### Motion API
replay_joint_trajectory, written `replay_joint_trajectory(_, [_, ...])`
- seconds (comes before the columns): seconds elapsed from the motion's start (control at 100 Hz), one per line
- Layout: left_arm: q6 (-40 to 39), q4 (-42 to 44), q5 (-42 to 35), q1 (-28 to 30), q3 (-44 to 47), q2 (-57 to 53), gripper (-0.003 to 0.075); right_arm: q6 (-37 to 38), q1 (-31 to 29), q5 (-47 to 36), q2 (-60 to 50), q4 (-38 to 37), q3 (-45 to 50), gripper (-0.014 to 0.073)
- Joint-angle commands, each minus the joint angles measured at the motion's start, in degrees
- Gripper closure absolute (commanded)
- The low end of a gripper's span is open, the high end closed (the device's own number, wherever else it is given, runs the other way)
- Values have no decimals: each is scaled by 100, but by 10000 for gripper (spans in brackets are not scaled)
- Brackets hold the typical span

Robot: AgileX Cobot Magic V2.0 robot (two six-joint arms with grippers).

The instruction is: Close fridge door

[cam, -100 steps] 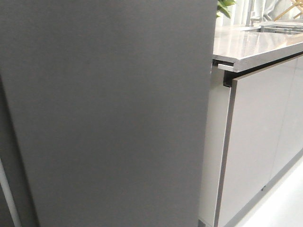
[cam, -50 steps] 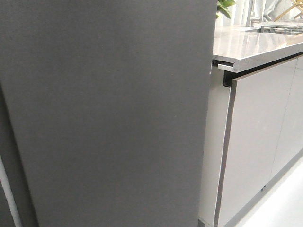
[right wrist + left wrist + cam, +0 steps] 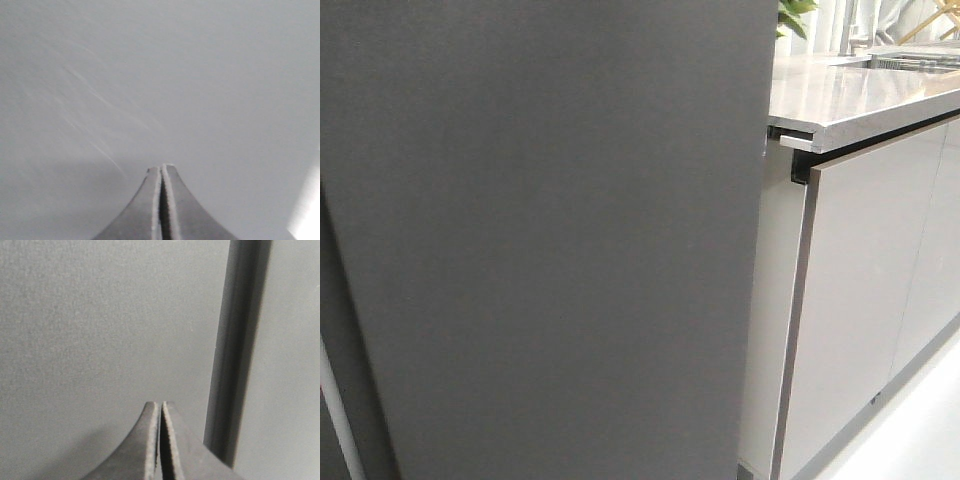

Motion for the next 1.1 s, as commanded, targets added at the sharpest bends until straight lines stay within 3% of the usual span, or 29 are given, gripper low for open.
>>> replay_joint_trajectory(0.0, [-20, -9, -440, -19, 160, 109, 741, 5, -299, -557, -730, -61, 414, 670])
replay_joint_trajectory(0.47, [-20, -9, -440, -19, 160, 109, 741, 5, -2032, -557, -3804, 229, 3525, 670])
replay_joint_trajectory(0.86, [-20, -9, -440, -19, 160, 109, 741, 5, -2614, -919, -5903, 229, 6221, 670])
replay_joint_trajectory(1.09, [-20, -9, -440, -19, 160, 109, 741, 5, -2906, -958, -6586, 229, 6865, 670])
